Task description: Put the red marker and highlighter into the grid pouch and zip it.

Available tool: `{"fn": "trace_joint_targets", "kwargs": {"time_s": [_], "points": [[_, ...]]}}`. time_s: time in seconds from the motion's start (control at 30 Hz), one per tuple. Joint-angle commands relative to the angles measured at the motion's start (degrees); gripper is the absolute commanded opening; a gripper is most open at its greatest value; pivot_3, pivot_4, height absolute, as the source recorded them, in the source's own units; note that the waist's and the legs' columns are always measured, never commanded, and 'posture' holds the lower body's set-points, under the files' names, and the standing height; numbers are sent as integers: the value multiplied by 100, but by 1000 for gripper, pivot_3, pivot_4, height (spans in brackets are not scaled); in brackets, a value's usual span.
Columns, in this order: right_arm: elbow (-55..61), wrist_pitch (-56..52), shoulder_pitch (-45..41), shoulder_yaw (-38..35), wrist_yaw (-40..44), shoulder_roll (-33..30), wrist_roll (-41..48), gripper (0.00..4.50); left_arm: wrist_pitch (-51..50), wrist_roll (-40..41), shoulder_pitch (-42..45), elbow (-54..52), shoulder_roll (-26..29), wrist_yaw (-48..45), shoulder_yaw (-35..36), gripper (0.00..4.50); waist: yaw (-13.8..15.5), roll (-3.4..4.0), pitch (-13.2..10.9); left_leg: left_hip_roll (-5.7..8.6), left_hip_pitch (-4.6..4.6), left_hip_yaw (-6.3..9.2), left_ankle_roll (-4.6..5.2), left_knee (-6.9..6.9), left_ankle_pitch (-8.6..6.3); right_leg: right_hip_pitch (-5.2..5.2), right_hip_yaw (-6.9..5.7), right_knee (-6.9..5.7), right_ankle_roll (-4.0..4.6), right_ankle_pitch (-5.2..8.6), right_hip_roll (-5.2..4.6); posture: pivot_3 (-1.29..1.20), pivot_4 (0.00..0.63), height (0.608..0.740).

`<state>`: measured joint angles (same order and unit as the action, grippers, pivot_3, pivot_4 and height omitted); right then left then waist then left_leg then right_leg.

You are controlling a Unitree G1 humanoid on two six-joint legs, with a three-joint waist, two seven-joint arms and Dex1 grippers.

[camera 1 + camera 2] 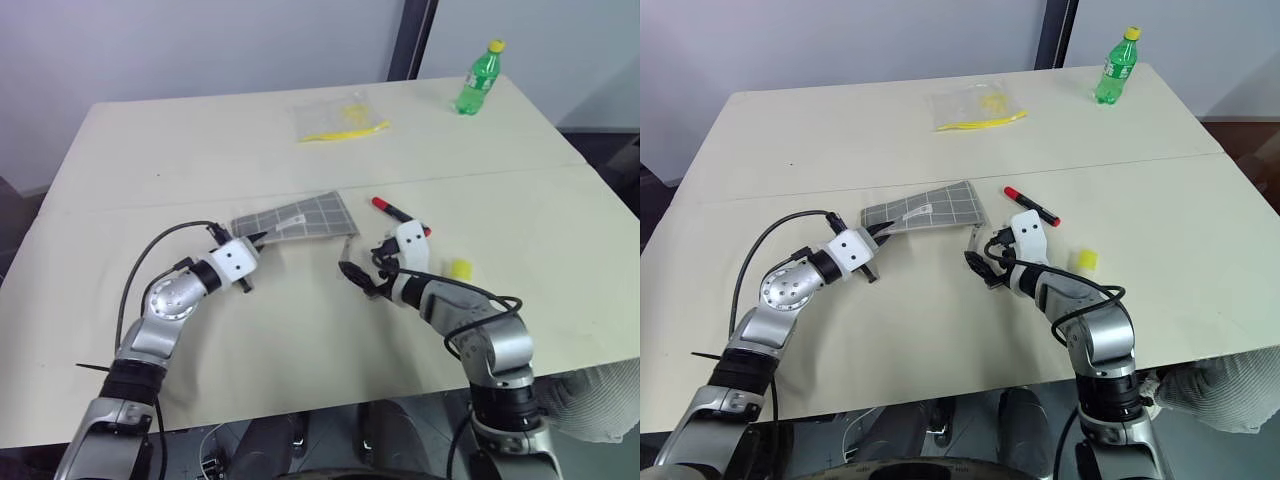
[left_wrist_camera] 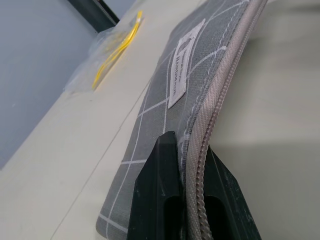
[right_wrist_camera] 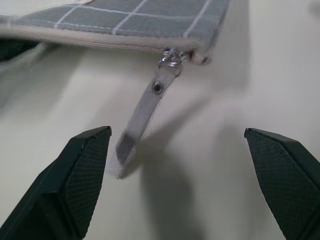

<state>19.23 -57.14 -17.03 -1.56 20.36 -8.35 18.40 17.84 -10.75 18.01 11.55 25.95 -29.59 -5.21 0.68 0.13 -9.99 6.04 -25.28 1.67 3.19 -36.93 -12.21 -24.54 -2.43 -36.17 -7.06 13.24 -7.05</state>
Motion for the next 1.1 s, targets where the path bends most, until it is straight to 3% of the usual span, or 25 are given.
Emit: {"fn": "trace_joint_targets", "kwargs": {"time_s": [0.03, 0.2, 0.23, 0.33, 0.43, 0.7, 0.83, 0.97, 1.03, 1.1], "points": [[-138, -26, -317, -346, -270, 331, 277, 3092, -155, -84, -55, -450, -18, 104, -76, 0, -6, 0, 0, 0, 1, 0, -1, -1, 0, 0, 3, 0, 2, -1, 3, 0, 150, 740], [-350, 126, -562, -205, -322, 391, 295, 289, -335, -118, -50, -586, -71, 188, -152, 0, -1, 0, 0, -1, 3, 2, -2, -5, 1, -7, 15, 0, 13, -8, 15, 0, 150, 740], [-367, 163, -639, -177, -330, 405, 304, 54, -355, -128, -37, -603, -77, 201, -165, 0, -4, 0, 0, -1, 3, 2, -2, -4, 1, -8, 16, 0, 13, -8, 15, 0, 150, 740], [-393, 359, -782, 354, -137, 174, 89, 54, -400, -140, 3, -632, -90, 242, -191, 0, -11, 1, -1, 1, 1, 1, -2, -3, 1, -11, 19, 0, 13, -9, 15, 0, 150, 740], [-566, 1109, -1024, 1650, 365, -428, -629, 54, -440, -164, 81, -646, -142, 262, -273, 0, -14, 2, -1, 1, 2, 1, -3, -4, 2, -12, 18, -1, 13, -9, 16, 0, 150, 740], [-1663, 3299, -2088, 3314, 1658, -800, -1795, 54, -563, -174, 109, -804, -299, 234, -509, 0, -22, 0, -1, 2, 2, 1, -5, -11, 5, -9, 14, -2, 12, -9, 18, 0, 150, 740], [-2161, 4264, -2446, 3808, 2060, -885, -2419, 54, -586, -160, 78, -865, -289, 261, -512, 0, -35, 0, -1, 3, 2, 2, -5, -10, 5, -9, 14, -2, 11, -10, 18, 0, 150, 740], [-2388, 4555, -2483, 3639, 2250, -877, -2526, 54, -604, -155, 30, -919, -268, 348, -424, 0, -29, 0, -1, 2, 2, 2, -10, -10, 7, -10, 14, -3, 11, -10, 21, 0, 150, 740], [-2302, 4578, -2343, 3476, 2249, -973, -2559, 619, -619, -142, 3, -924, -252, 400, -354, 0, -25, 0, -1, 1, 2, 3, -10, -10, 7, -10, 15, -3, 11, -10, 21, 0, 150, 740], [-2021, 4515, -2053, 3316, 2307, -1209, -2538, 1500, -649, -84, -27, -940, -233, 408, -304, 0, -3, 0, -1, 2, 2, 3, -10, -9, 7, -10, 16, -3, 11, -10, 21, 0, 150, 740]]}}
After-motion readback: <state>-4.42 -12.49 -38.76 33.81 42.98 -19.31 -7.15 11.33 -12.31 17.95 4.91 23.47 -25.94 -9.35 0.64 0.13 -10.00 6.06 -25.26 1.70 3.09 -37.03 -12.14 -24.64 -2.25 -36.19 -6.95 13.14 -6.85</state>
